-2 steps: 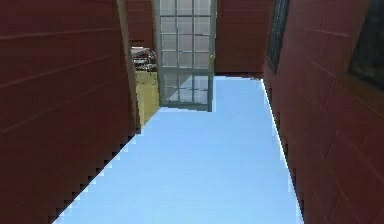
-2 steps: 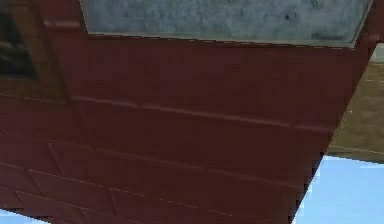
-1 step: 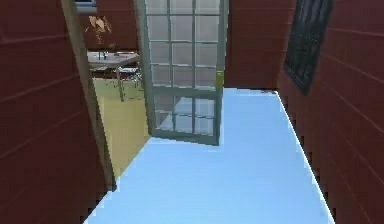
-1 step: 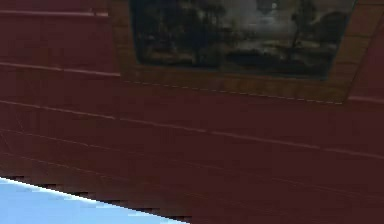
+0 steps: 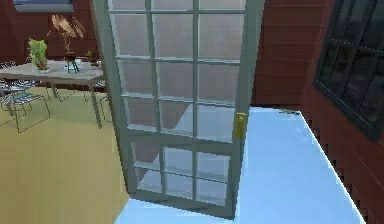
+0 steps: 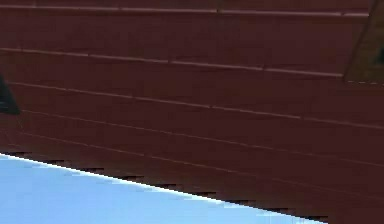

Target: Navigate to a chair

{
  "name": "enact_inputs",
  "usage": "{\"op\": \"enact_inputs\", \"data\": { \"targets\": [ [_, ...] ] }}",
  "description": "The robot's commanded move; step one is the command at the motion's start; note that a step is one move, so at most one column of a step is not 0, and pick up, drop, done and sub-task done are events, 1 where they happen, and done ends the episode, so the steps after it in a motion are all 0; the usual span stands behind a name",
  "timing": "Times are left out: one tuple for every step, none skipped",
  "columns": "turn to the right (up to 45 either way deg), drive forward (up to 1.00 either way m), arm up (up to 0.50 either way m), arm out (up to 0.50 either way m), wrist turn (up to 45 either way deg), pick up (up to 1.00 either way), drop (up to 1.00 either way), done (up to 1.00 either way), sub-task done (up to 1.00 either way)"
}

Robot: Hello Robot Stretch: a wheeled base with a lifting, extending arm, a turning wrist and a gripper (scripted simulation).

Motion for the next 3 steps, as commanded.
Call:
{"op": "enact_inputs", "data": {
  "targets": [
    [0.0,0.60,0.00,0.00,0.0,0.00,0.00,0.00,0.00],
    [-45.0,0.00,0.00,0.00,0.0,0.00,0.00,0.00,0.00],
    [-42.0,0.00,0.00,0.00,0.0,0.00,0.00,0.00,0.00]
  ]
}}
